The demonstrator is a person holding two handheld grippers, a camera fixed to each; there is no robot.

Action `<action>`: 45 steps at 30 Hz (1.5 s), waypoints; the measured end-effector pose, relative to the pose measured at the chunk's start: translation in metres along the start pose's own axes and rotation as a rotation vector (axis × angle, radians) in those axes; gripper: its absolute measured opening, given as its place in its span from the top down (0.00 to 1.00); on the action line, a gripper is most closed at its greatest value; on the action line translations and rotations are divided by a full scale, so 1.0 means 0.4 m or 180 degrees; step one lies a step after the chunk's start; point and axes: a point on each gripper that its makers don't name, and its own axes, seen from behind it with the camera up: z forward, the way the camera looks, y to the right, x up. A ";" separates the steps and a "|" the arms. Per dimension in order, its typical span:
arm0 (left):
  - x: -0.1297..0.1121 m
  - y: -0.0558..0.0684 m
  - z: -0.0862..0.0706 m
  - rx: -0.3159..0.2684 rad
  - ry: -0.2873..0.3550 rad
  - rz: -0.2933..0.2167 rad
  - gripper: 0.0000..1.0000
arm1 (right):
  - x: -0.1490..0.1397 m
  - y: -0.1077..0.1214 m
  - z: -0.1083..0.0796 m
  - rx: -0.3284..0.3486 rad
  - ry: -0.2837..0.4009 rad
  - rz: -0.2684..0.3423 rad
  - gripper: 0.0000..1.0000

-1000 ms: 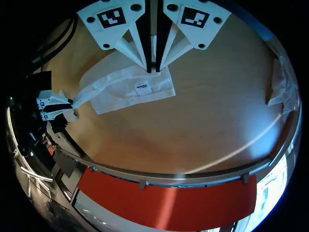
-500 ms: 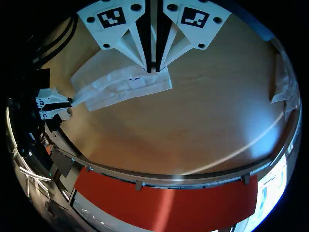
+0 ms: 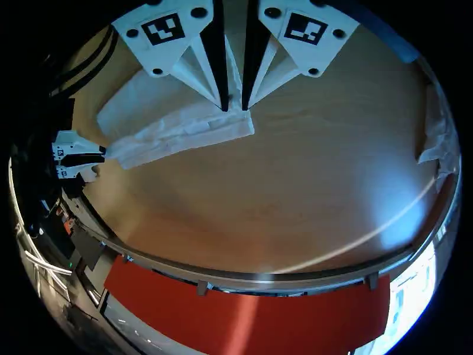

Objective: Fold towel

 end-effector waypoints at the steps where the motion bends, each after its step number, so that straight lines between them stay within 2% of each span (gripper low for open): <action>1: 0.001 -0.002 0.001 0.0012 0.0004 0.0001 0.80 | 0.002 0.002 0.002 -0.0015 0.0008 0.0006 0.71; 3: 0.004 -0.006 0.002 0.0037 0.0014 0.0002 0.77 | 0.007 0.008 0.005 -0.0047 0.0024 0.0014 0.67; 6: 0.009 -0.011 -0.002 0.0068 0.0031 -0.0007 0.73 | 0.012 0.014 0.005 -0.0086 0.0040 -0.0001 0.52; 9: 0.011 -0.019 -0.009 0.0099 0.0035 -0.0009 0.54 | 0.017 0.018 0.001 -0.0112 0.0078 -0.0038 0.30; 10: 0.011 -0.020 -0.012 0.0104 0.0041 -0.0008 0.48 | 0.018 0.020 -0.001 -0.0119 0.0097 -0.0050 0.26; 12: 0.010 -0.025 -0.017 0.0116 0.0054 -0.0008 0.26 | 0.021 0.023 -0.005 -0.0137 0.0133 -0.0071 0.20; 15: 0.009 -0.032 -0.025 0.0145 0.0081 -0.0012 0.17 | 0.021 0.029 -0.010 -0.0165 0.0163 -0.0074 0.07; 16: 0.008 -0.033 -0.027 0.0150 0.0084 -0.0012 0.14 | 0.020 0.029 -0.012 -0.0164 0.0167 -0.0069 0.05; 18: 0.005 -0.035 -0.030 0.0161 0.0089 -0.0012 0.11 | 0.017 0.029 -0.015 -0.0163 0.0172 -0.0060 0.04; 30: -0.013 -0.035 -0.054 0.0202 0.0101 -0.0008 0.11 | -0.017 0.011 -0.038 -0.0111 0.0123 -0.0096 0.04; 45: -0.092 -0.046 -0.116 0.0323 0.0069 -0.0080 0.11 | -0.088 -0.026 -0.083 -0.0057 0.0066 -0.0098 0.04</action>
